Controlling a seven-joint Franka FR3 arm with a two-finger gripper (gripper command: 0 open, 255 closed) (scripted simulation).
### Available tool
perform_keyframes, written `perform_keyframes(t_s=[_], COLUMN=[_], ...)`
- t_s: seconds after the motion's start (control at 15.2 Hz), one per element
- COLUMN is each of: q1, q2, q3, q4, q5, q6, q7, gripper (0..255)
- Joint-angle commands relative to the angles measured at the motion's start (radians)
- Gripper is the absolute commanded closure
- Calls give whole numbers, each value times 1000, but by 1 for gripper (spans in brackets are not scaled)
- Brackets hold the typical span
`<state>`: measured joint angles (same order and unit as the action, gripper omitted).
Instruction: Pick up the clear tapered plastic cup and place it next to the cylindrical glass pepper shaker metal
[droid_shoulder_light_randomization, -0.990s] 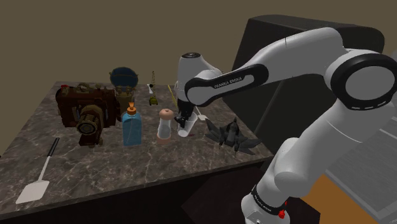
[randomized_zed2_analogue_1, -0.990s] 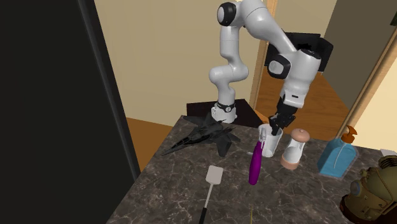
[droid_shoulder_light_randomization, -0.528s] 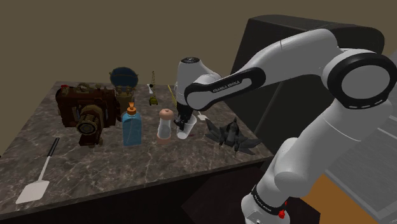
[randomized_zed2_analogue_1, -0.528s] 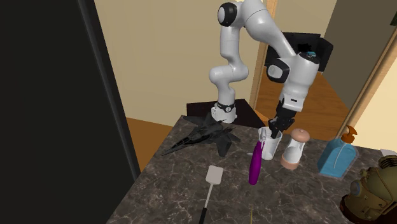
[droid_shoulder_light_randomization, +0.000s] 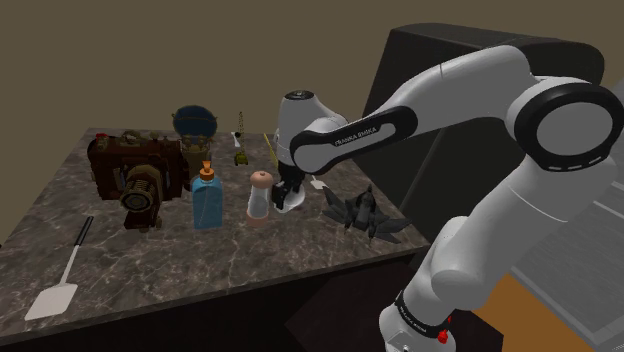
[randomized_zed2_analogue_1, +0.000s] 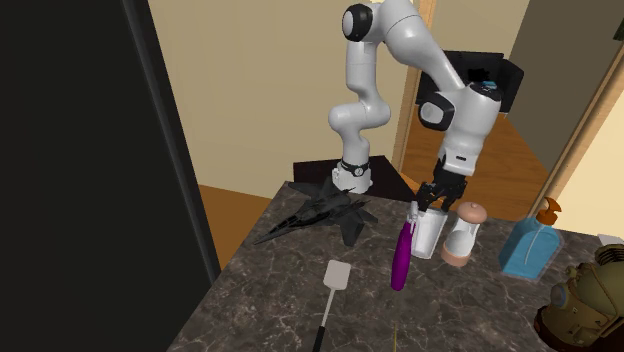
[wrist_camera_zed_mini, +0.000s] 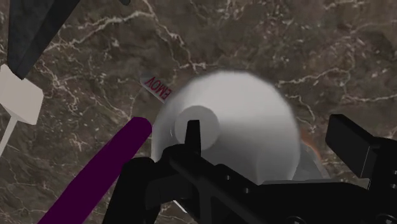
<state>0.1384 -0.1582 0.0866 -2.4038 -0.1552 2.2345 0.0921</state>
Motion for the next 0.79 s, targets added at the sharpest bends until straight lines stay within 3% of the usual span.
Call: perform_keyframes(t_s=[0.0,0.26,0.73], q1=[0,10,10], q2=[2,-60,-60], q3=[1,7,7], q4=[2,74,74], q5=[0,21,21], q6=[-1,-134,-134], q7=[1,-12,-12], gripper=[0,0,0])
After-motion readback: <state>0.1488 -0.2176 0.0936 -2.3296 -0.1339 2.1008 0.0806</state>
